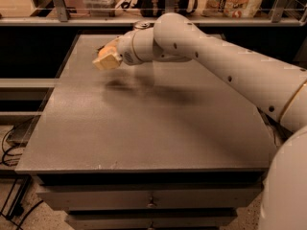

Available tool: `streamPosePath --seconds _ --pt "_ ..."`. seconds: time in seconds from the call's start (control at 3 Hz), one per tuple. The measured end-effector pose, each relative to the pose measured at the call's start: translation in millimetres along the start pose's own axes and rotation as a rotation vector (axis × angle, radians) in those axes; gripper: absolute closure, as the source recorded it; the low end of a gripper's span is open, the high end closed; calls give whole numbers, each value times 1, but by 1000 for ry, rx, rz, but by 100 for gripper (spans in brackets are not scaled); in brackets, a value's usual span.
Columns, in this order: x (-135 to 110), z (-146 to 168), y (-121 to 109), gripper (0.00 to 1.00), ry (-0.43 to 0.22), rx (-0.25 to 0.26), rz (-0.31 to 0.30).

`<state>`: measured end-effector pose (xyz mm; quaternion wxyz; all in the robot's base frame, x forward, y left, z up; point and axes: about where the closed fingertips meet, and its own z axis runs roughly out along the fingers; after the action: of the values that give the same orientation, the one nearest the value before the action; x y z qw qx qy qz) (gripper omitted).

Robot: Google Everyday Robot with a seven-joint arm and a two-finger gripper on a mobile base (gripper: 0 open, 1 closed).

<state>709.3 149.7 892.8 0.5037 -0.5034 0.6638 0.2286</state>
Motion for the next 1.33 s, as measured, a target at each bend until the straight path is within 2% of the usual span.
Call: streamPosePath --seconds 0.67,1.0,1.33 --pt "31 14 -48 100 21 102 87" --pt "38 16 -61 81 30 131 105" --pt "43 14 -68 58 33 157 119"
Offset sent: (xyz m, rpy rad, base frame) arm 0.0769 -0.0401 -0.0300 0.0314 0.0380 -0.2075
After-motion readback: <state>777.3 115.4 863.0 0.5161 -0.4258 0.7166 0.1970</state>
